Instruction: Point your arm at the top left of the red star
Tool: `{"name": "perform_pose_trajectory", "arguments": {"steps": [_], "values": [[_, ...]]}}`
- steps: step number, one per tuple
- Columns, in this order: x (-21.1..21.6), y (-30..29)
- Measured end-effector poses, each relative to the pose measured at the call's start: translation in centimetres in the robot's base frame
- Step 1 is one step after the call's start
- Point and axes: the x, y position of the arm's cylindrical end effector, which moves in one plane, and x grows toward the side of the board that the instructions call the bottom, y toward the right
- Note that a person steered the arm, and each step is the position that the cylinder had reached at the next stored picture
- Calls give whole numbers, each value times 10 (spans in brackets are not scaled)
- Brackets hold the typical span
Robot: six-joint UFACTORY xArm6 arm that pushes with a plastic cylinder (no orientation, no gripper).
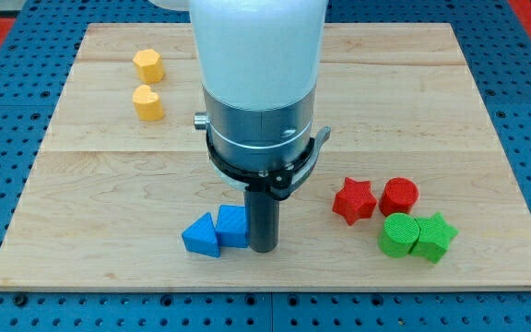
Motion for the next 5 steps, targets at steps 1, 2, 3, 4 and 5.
{"name": "perform_pose_trajectory", "arguments": {"steps": [1, 2, 3, 4, 5], "values": [[-10, 31], [-51, 38], [-89, 30], [-87, 30], [-87, 30]]}}
